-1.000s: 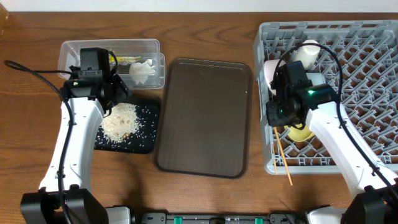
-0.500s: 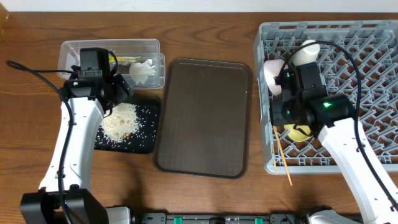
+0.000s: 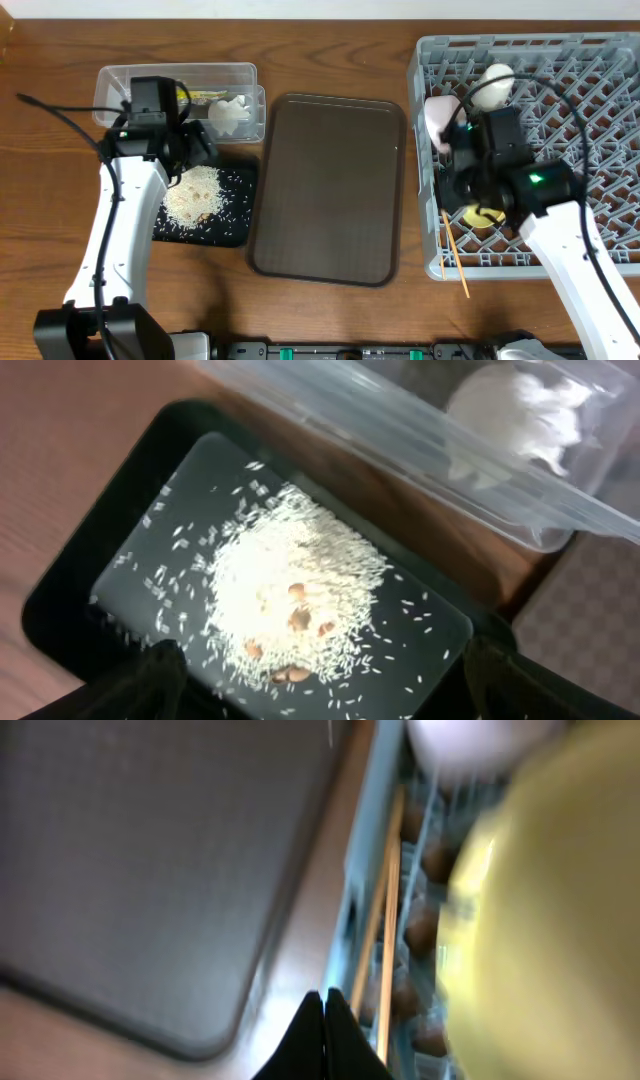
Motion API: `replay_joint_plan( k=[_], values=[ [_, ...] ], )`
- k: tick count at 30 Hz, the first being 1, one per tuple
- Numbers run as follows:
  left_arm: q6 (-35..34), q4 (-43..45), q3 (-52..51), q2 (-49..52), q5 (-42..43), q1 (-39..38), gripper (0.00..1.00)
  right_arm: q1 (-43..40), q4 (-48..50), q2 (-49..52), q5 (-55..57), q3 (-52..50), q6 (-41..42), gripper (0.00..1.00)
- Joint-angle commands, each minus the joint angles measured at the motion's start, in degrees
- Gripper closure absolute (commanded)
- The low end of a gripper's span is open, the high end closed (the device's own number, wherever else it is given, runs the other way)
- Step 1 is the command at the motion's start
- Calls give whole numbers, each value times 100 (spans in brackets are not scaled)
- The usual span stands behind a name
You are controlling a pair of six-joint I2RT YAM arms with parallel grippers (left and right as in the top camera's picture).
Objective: Sort waste into correct bins and load items into the dishwasher rack
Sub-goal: 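Release the chopstick and withdraw the right gripper from the rack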
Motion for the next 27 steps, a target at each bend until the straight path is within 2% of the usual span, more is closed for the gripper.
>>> replay_joint_plan(
  k=[1, 5, 8, 12, 15, 19, 23, 24, 25, 26, 27],
  values=[
    [835, 79, -55, 9, 564, -380, 8, -35, 741, -284, -70, 26, 365, 98],
    [1040, -20, -55, 9, 573, -787, 7, -105, 1770, -280, -273, 26, 490, 73],
    [973, -417, -55, -4, 573, -844, 8, -140, 1810, -284, -278, 26, 461, 71],
    [691, -1088, -57, -129, 579, -719, 9, -164, 1193, -306, 151, 24, 533, 76],
    [697, -1207, -140, -466, 584, -721, 12, -157, 675, -444, 614, 20, 815, 75],
    [1045, -730, -529, -1464, 621, -835, 13, -153, 599, -933, 708, -310, 835, 74],
    [1235, 109, -1300, -2730, 675, -1078, 14, -153, 1191, -1867, 713, -1248, 835, 73],
    [1233, 361, -1591, -3152, 664, -1121, 12, -153, 1447, -2264, 717, -1637, 835, 72],
    [1235, 525, -1777, -3403, 625, -1123, 1, -153, 1600, -2535, 743, -1882, 835, 71],
    [1235, 730, -1987, -3705, 614, -1123, 1, -153, 1779, -2887, 793, -2181, 835, 65],
    [1233, 859, -2103, -3893, 619, -1123, 1, -155, 1888, -3134, 837, -2378, 835, 53]
  ],
)
